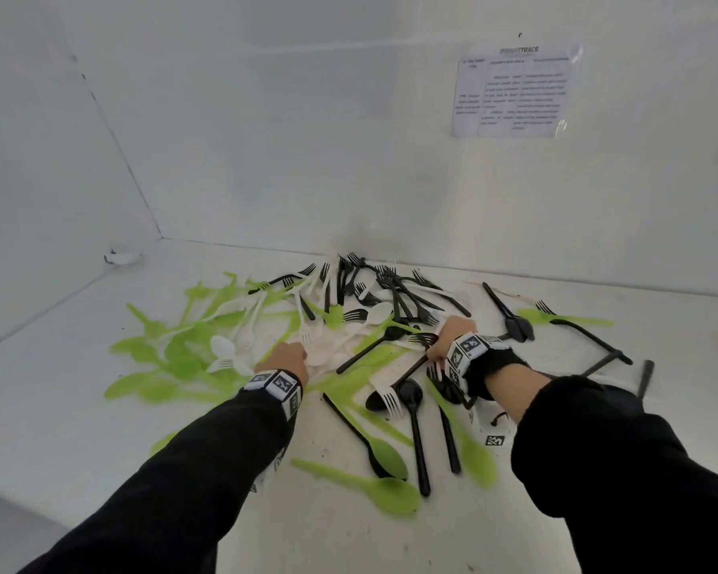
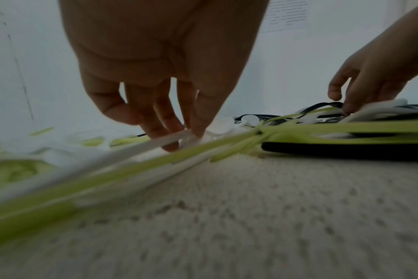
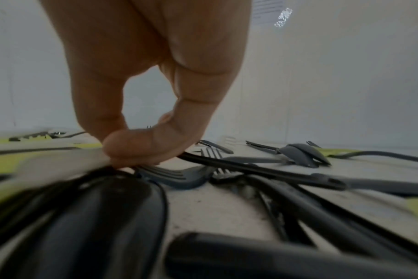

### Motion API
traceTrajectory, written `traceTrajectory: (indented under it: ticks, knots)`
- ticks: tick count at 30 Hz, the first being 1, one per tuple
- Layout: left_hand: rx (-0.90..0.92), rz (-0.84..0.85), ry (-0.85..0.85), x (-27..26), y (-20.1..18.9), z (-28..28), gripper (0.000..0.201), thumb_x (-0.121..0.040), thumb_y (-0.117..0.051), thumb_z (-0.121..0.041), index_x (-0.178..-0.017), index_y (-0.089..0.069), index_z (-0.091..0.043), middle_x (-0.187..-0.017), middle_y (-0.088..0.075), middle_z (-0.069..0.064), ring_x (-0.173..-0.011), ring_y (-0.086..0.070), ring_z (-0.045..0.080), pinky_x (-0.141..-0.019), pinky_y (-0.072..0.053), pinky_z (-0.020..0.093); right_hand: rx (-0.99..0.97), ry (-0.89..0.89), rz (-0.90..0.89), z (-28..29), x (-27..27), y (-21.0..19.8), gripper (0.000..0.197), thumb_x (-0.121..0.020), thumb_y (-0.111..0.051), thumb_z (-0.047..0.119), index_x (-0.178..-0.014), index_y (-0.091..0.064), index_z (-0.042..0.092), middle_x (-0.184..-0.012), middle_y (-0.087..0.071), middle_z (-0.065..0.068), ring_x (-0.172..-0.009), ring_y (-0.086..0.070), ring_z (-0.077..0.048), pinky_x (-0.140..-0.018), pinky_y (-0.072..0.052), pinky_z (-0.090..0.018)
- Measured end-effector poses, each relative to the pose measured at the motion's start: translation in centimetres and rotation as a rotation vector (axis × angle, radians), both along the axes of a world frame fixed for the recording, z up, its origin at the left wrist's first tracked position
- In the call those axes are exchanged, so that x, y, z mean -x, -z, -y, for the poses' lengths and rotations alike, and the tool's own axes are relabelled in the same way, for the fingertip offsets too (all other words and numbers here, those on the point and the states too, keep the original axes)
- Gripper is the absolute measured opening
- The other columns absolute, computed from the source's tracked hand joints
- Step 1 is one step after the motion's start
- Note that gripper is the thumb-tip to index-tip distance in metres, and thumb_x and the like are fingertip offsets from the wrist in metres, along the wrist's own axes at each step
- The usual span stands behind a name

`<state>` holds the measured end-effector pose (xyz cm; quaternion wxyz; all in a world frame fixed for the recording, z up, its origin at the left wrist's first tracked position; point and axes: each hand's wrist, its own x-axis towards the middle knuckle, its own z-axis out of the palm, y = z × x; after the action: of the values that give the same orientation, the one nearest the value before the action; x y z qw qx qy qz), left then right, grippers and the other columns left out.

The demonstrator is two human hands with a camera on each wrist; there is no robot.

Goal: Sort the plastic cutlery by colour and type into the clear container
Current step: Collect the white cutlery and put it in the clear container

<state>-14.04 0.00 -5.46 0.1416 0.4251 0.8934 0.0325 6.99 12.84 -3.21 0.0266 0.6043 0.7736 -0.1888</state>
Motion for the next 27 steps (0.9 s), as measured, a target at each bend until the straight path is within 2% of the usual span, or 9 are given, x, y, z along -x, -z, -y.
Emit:
traceTrajectory:
  ticks: [4, 7, 8, 9, 11, 14, 19, 23, 27]
  knots:
    - [-0.163, -0.055, -0.044, -0.6, -0.9, -1.0, 0.026, -0.098, -0.037, -0.019, -0.122, -0.045, -0.022, -0.117, -0.058, 0.008, -0.112, -0.053, 0.026, -0.102, -0.027, 0.042, 0.065, 0.076, -0.129, -0.6, -0.1, -0.2, 0.021, -0.084, -0.064, 0.019, -0.08, -0.052, 0.002, -0.084, -0.051, -0.007, -0.091, -0.059, -0.026, -0.059, -0.043, -0.022]
    - [-0.331, 0.005, -0.009, -1.2, -2.0, -1.7, 0.024, -0.099, -0.038, -0.021, -0.122, -0.044, -0.017, -0.109, -0.062, 0.012, -0.105, -0.056, 0.03, -0.094, -0.035, 0.039, 0.175, 0.184, -0.382, -1.5, -0.5, -0.1, 0.011, -0.085, -0.057, 0.014, -0.077, -0.052, 0.01, -0.102, -0.06, -0.011, -0.109, -0.06, -0.031, -0.089, -0.052, -0.035]
    - [-0.389, 0.063, 0.01, -1.5, -2.2, -1.9, 0.026, -0.099, -0.04, -0.02, -0.124, -0.044, -0.013, -0.112, -0.061, 0.015, -0.106, -0.056, 0.032, -0.089, -0.038, 0.037, 0.199, 0.223, -0.455, -1.6, -0.7, -0.3, 0.01, -0.087, -0.055, 0.014, -0.093, -0.057, 0.006, -0.114, -0.06, -0.016, -0.113, -0.058, -0.033, -0.096, -0.05, -0.038]
    - [-0.429, 0.109, 0.022, -1.8, -2.3, -2.2, 0.029, -0.099, -0.042, -0.02, -0.126, -0.045, -0.01, -0.116, -0.06, 0.018, -0.108, -0.055, 0.034, -0.086, -0.04, 0.036, 0.208, 0.261, -0.491, -1.8, -0.9, -0.4, 0.026, -0.089, -0.052, 0.014, -0.111, -0.056, 0.001, -0.124, -0.056, -0.02, -0.117, -0.055, -0.034, -0.099, -0.048, -0.04]
    - [-0.439, 0.143, 0.0, -2.5, -2.1, -3.1, 0.032, -0.098, -0.043, -0.018, -0.125, -0.049, -0.002, -0.12, -0.058, 0.022, -0.113, -0.052, 0.037, -0.088, -0.042, 0.037, 0.202, 0.309, -0.515, -1.2, -1.1, -1.3, 0.041, -0.093, -0.046, 0.014, -0.129, -0.044, -0.005, -0.132, -0.05, -0.023, -0.121, -0.051, -0.035, -0.103, -0.044, -0.04]
    - [-0.346, 0.157, -0.013, -3.5, -1.0, -4.7, 0.032, -0.098, -0.038, -0.017, -0.114, -0.054, 0.007, -0.119, -0.057, 0.025, -0.112, -0.051, 0.038, -0.089, -0.04, 0.038, 0.113, 0.353, -0.464, -1.3, -1.3, -1.4, 0.046, -0.094, -0.046, 0.015, -0.133, -0.035, -0.006, -0.134, -0.047, -0.021, -0.122, -0.048, -0.034, -0.099, -0.042, -0.034]
    - [-0.217, 0.151, 0.08, -3.8, -0.1, -6.9, 0.037, -0.1, -0.036, -0.019, -0.115, -0.057, 0.007, -0.12, -0.058, 0.023, -0.114, -0.053, 0.035, -0.093, -0.04, 0.037, 0.053, 0.288, -0.322, -1.0, -1.4, -2.0, 0.035, -0.099, -0.033, 0.009, -0.128, -0.05, -0.004, -0.131, -0.053, -0.017, -0.121, -0.052, -0.031, -0.096, -0.042, -0.032]
    - [-0.118, 0.102, 0.162, -2.8, -0.5, -8.0, 0.035, -0.1, -0.038, -0.02, -0.118, -0.062, -0.002, -0.119, -0.062, 0.015, -0.113, -0.057, 0.029, -0.092, -0.043, 0.031, 0.071, 0.275, -0.349, -1.5, -0.3, -1.5, 0.046, -0.099, -0.038, 0.034, -0.128, -0.045, -0.001, -0.128, -0.054, -0.021, -0.119, -0.051, -0.033, -0.095, -0.04, -0.033]
    - [-0.073, 0.105, 0.205, -1.8, -0.2, -8.9, 0.034, -0.099, -0.042, -0.022, -0.117, -0.064, -0.003, -0.118, -0.063, 0.016, -0.111, -0.058, 0.03, -0.091, -0.044, 0.031, 0.087, 0.325, -0.332, -2.3, 0.2, -1.4, 0.037, -0.101, -0.03, 0.015, -0.132, -0.043, -0.001, -0.133, -0.049, -0.021, -0.123, -0.048, -0.033, -0.099, -0.039, -0.034]
